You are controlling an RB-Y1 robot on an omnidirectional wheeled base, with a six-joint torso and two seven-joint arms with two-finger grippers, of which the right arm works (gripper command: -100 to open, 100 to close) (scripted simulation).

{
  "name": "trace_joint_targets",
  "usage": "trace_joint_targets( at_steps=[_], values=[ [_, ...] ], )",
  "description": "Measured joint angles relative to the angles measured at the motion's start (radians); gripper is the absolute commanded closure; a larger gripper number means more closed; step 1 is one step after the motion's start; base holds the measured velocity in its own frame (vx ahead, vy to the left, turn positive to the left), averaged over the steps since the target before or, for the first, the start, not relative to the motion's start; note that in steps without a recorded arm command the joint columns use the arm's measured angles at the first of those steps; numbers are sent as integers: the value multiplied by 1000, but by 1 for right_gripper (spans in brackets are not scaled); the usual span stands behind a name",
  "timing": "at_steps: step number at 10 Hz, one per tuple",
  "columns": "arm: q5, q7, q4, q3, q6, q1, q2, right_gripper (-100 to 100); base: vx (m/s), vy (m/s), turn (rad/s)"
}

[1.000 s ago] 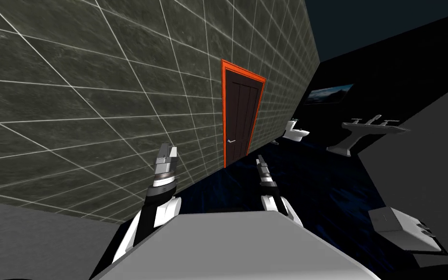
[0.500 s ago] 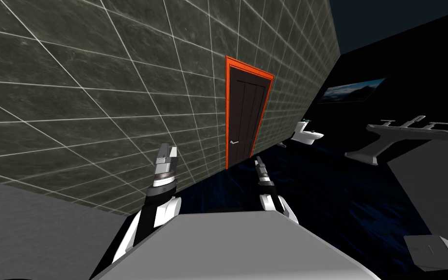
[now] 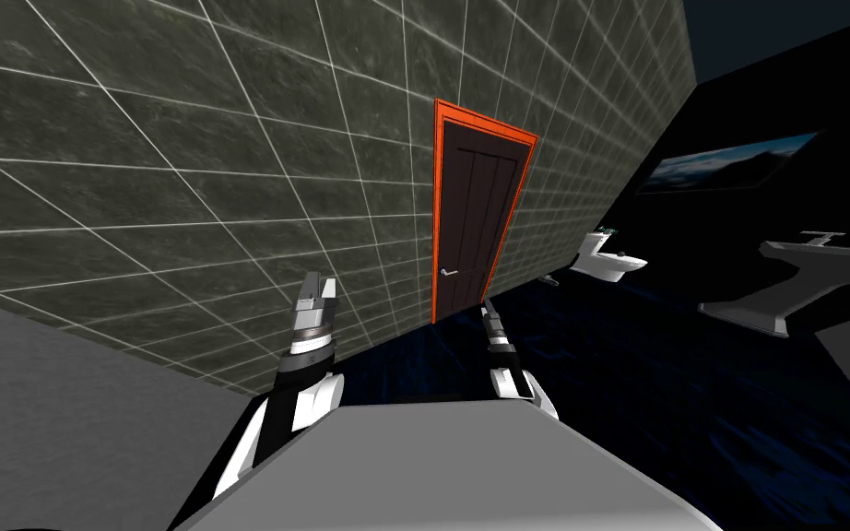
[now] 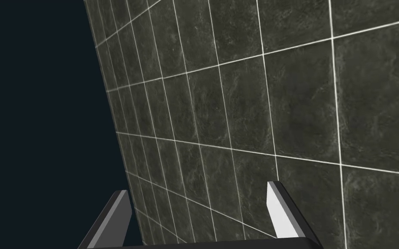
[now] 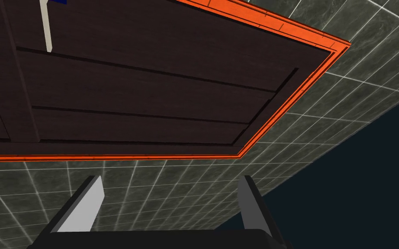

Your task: Pull the door open

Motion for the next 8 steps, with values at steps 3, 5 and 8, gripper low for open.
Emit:
trace_joint_targets(
  at_steps=[3,5,8],
  values=[
    [-8,-14,60,-5,-9,-28,-9,-100,63,-50,97],
    [-13,-20,113,-8,-25,-48,-11,-100,65,-66,158],
    [-19,-28,177,-12,-40,-77,-14,-100,51,-55,95]
  ],
)
